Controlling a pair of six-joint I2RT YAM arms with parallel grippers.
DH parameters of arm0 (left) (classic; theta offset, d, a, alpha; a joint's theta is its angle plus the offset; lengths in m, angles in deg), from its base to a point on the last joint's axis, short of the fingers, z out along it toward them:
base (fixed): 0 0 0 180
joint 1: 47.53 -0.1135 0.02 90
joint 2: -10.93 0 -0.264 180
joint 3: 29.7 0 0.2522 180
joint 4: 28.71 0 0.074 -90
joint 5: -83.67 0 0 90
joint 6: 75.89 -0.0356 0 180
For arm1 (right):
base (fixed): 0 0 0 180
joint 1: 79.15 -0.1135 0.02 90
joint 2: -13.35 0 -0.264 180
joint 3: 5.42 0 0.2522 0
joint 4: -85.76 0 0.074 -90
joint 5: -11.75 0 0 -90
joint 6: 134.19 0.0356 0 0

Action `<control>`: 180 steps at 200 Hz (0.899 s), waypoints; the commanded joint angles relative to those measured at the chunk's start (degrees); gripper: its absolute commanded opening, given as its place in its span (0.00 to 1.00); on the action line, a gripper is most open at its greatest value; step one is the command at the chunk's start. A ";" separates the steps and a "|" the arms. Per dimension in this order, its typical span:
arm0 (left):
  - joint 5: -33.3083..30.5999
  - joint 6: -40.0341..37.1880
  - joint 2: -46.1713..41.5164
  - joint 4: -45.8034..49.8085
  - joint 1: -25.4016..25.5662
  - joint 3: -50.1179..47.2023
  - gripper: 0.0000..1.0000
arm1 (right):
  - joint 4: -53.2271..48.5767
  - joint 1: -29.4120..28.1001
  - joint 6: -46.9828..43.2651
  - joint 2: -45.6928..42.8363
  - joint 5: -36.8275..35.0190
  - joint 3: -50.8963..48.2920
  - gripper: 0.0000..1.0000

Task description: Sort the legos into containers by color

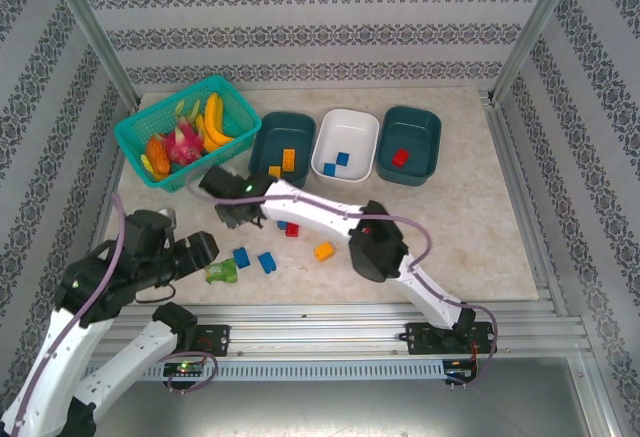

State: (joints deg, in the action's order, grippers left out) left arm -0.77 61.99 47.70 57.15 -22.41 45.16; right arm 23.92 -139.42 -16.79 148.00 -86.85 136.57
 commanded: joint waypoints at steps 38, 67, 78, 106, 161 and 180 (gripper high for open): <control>12.73 -3.90 19.09 -26.87 1.24 6.96 0.79 | 1.75 16.28 4.50 -26.40 0.77 -19.29 0.18; 13.14 -5.96 30.77 -33.36 4.42 12.84 0.80 | 1.96 28.88 5.03 -34.05 2.95 -29.57 0.17; 13.39 -6.74 35.75 -35.01 5.69 15.43 0.80 | 1.27 33.97 5.17 -35.09 4.33 -31.86 0.18; 14.06 -7.69 46.63 -38.65 8.40 21.74 0.80 | -2.43 44.79 7.27 -33.16 4.59 -33.79 0.18; 16.08 -8.75 61.90 -39.64 10.47 33.65 0.80 | -4.22 54.37 9.82 -19.80 5.83 -27.83 0.17; 16.31 -9.41 64.57 -38.59 10.56 36.31 0.80 | -6.76 54.47 9.58 -14.69 4.47 -23.02 0.17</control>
State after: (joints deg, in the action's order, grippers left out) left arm 14.27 54.89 110.17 19.07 -12.64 77.03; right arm 21.52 -84.52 -8.07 127.82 -82.59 107.56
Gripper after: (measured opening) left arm 0.797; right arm 0.277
